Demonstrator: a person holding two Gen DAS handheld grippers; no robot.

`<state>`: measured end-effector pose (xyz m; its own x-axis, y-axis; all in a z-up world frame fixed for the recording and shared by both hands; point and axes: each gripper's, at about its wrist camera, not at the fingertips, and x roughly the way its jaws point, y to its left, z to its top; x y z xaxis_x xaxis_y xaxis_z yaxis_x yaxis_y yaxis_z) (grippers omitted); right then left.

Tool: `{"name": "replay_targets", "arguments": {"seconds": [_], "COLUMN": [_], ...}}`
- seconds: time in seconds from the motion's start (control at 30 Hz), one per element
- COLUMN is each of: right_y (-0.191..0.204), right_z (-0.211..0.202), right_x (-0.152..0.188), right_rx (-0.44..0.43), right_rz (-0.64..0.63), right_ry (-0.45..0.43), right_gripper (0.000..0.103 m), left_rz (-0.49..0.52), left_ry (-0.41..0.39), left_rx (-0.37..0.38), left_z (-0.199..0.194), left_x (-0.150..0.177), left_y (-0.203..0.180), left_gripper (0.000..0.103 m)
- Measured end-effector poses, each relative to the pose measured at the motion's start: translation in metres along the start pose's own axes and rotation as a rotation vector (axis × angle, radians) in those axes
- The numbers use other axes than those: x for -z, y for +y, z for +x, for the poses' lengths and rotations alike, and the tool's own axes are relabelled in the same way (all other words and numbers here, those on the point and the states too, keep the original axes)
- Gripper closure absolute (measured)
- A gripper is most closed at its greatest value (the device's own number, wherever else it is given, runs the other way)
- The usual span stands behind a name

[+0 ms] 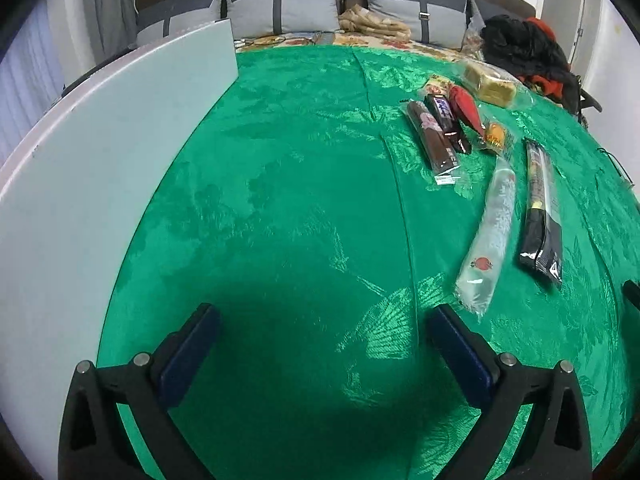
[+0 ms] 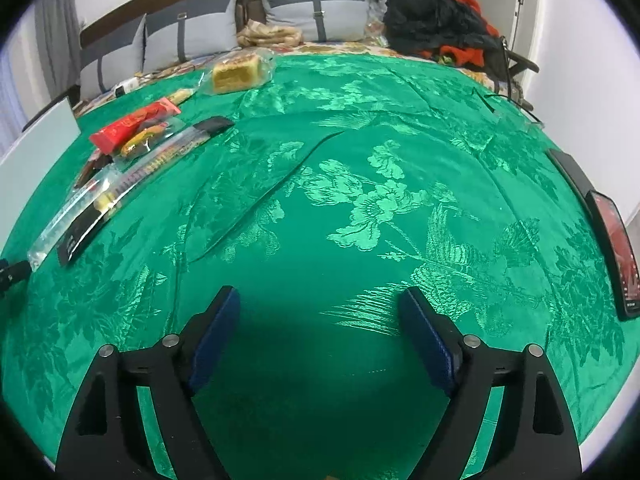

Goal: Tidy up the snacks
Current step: 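Bring both tools back over the green cloth beside the snacks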

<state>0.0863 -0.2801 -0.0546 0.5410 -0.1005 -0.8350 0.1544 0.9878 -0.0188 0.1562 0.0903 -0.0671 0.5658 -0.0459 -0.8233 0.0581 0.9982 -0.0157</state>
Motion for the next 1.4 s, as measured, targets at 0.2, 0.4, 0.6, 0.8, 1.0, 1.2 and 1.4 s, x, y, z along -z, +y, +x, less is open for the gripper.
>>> {"name": "replay_targets", "arguments": {"seconds": [0.2,0.4,0.6,0.8,1.0,1.2,1.4], "right_y": [0.0008,0.0008,0.0015,0.0026,0.0026,0.0027,0.0026], "right_z": [-0.0004,-0.0002,0.0,0.0008,0.0009,0.0009,0.0009], "right_x": [0.0,-0.0001,-0.0003,-0.0002,-0.0002,-0.0002,-0.0001], "right_rx": [0.006,-0.008,-0.008,-0.01,-0.01,-0.01,-0.009], "right_rz": [0.005,0.004,0.003,0.002,0.002,0.002,0.002], "right_ry": [-0.001,0.0,0.001,0.002,0.002,0.002,0.002], "right_gripper": [0.017,0.015,0.014,0.014,0.014,0.014,0.014], "left_rz": [-0.005,-0.005,-0.005,-0.005,-0.005,-0.005,-0.005], "left_ry": [-0.006,-0.006,-0.007,-0.007,-0.007,-0.007,-0.007], "left_rx": [0.002,0.001,0.001,0.001,0.001,0.001,0.001], "left_z": [0.0011,0.0006,0.0018,0.0015,0.0013,0.0014,0.0009], "left_x": [0.0004,0.001,0.0007,0.001,0.0013,0.0013,0.0015], "left_y": [0.0009,0.0009,0.0005,0.0006,0.001,0.0009,0.0014], "left_gripper": [0.0,0.0,0.0,0.0,0.0,0.0,0.0]}}
